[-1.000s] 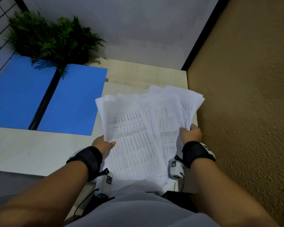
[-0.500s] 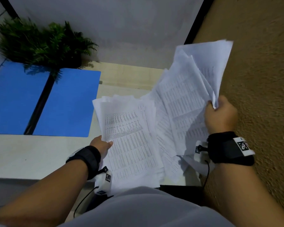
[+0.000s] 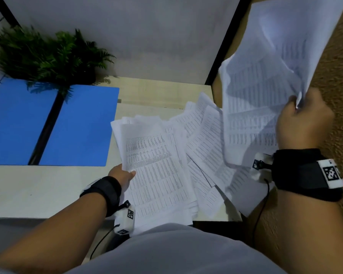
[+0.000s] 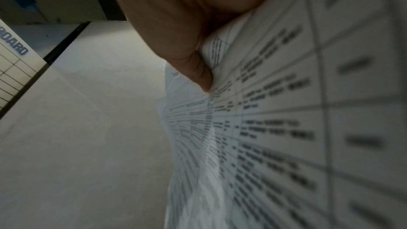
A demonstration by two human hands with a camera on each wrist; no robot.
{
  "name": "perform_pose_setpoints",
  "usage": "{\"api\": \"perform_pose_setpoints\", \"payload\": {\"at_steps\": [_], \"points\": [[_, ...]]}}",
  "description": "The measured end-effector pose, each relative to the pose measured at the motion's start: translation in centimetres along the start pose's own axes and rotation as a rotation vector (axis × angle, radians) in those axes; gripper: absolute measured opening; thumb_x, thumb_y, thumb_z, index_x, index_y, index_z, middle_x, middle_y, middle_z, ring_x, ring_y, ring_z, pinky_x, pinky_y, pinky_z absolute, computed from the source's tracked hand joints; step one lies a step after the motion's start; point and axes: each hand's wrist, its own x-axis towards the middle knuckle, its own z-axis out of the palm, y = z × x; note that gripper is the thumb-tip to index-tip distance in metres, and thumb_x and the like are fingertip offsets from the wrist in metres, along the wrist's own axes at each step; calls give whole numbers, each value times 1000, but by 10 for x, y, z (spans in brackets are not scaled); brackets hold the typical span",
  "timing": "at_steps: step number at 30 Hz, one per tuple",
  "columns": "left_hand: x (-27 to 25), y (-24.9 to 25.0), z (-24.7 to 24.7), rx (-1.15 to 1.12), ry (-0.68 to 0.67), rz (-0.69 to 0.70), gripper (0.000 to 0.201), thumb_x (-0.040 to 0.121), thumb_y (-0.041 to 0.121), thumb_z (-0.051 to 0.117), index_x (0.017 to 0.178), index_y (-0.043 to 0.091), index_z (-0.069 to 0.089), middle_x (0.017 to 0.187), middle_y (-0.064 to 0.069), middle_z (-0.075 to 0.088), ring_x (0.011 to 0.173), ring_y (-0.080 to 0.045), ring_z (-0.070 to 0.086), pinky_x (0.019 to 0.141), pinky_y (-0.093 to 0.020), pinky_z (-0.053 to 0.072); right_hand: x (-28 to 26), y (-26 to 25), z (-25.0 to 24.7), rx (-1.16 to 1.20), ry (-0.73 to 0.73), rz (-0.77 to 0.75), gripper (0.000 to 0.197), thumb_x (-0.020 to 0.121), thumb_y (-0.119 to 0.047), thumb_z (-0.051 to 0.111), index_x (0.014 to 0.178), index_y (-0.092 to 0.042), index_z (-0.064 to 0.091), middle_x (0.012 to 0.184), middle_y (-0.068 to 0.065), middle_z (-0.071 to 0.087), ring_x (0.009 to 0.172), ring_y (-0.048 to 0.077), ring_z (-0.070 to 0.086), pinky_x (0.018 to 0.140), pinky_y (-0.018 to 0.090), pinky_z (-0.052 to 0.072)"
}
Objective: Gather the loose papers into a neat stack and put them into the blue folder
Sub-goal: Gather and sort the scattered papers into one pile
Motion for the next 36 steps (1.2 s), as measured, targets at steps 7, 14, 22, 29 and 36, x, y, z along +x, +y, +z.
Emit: {"api": "perform_pose_setpoints", "payload": {"at_steps": [7, 14, 22, 29, 36], "points": [[-12, 4, -1, -15, -29, 17, 39, 88, 13, 68, 125, 6, 60, 119, -11, 65, 105, -31, 60, 92, -36, 46, 7, -22, -13, 234, 319, -105, 33, 97, -19, 43, 93, 11, 56, 92, 27, 62, 87, 30, 57, 72, 30, 42], [11, -16, 1, -76, -69, 99, 79, 70, 66, 64, 130, 17, 57, 128, -9, 64, 119, -33, 58, 105, -53, 43, -25, -45, 25, 544, -165, 116, 5, 90, -12, 57, 91, -17, 58, 75, -4, 56, 70, 3, 50, 63, 16, 41], [-6, 4, -3, -179, -94, -29, 118, 62, 92, 42, 153, 20, 22, 157, 2, 30, 144, -27, 31, 115, -44, 27, -143, -27, 122, 338, -1033, 313, 13, 96, -13, 52, 108, -11, 49, 97, 6, 55, 87, 25, 56, 60, 23, 43], [3, -1, 1, 50, 35, 51, 49, 103, 34, 37, 146, 10, 36, 147, -12, 46, 133, -32, 46, 103, -33, 37, -145, -1, 150, 23, -1044, 69, 36, 92, -20, 63, 124, -11, 51, 123, 11, 42, 101, 27, 53, 82, 28, 42], [4, -1, 2, 106, 60, 54, 54, 103, 37, 35, 147, 6, 33, 151, -14, 41, 137, -31, 42, 109, -35, 33, -136, 17, 162, 183, -840, 431, 29, 100, -15, 46, 72, -7, 48, 91, 11, 48, 84, 25, 50, 72, 28, 41]]}}
